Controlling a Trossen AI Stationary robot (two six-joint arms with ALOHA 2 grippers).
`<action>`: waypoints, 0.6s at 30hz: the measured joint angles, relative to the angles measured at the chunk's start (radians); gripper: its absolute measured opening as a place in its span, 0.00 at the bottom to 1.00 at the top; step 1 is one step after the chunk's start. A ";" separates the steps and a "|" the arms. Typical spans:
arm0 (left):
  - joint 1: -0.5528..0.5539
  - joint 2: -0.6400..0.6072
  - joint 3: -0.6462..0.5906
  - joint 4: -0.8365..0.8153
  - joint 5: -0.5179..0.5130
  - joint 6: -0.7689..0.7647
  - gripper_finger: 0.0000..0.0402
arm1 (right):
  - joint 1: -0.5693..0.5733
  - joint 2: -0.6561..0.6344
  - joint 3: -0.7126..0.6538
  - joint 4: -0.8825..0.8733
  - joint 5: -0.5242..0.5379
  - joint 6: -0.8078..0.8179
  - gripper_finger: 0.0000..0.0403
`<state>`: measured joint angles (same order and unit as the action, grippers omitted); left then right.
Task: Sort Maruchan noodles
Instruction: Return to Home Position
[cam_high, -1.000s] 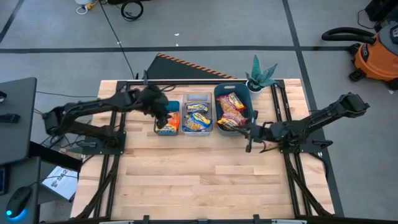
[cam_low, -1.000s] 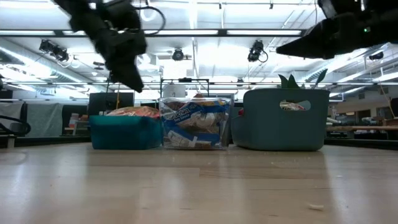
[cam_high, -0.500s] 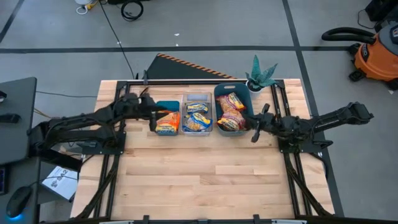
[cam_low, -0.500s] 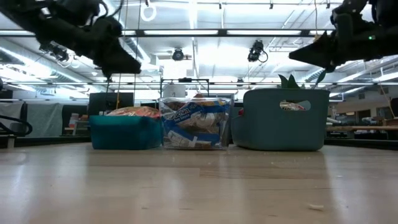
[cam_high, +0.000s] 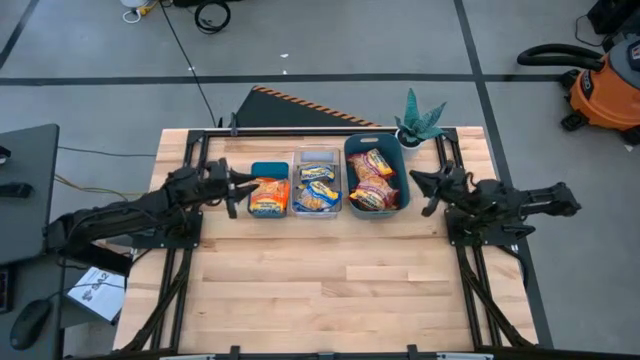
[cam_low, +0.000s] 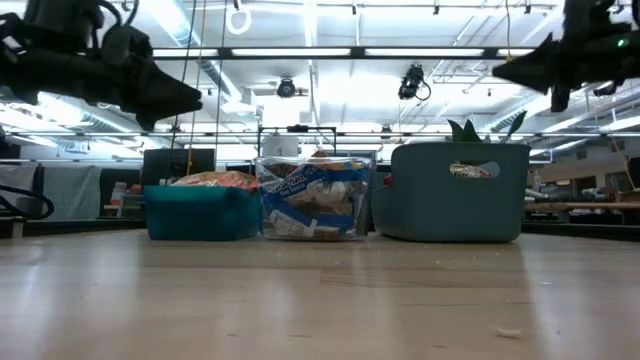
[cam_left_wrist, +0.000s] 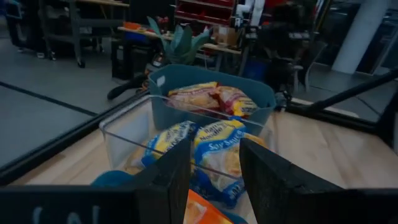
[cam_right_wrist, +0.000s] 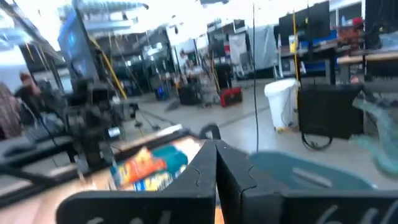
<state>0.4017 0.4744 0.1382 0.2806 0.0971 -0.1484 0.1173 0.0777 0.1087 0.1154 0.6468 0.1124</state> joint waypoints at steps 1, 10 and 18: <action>-0.006 -0.030 -0.002 -0.031 -0.001 -0.001 0.35 | 0.000 -0.025 0.012 -0.013 -0.006 -0.008 0.01; -0.084 -0.336 -0.002 -0.285 -0.015 0.053 0.35 | 0.000 -0.057 0.023 0.025 -0.063 -0.054 0.06; -0.132 -0.467 0.001 -0.439 -0.001 0.132 0.35 | 0.000 -0.057 0.024 0.025 -0.070 -0.055 0.06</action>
<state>0.2693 0.0078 0.1387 -0.1583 0.0963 -0.0161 0.1173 0.0207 0.1326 0.1409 0.5766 0.0570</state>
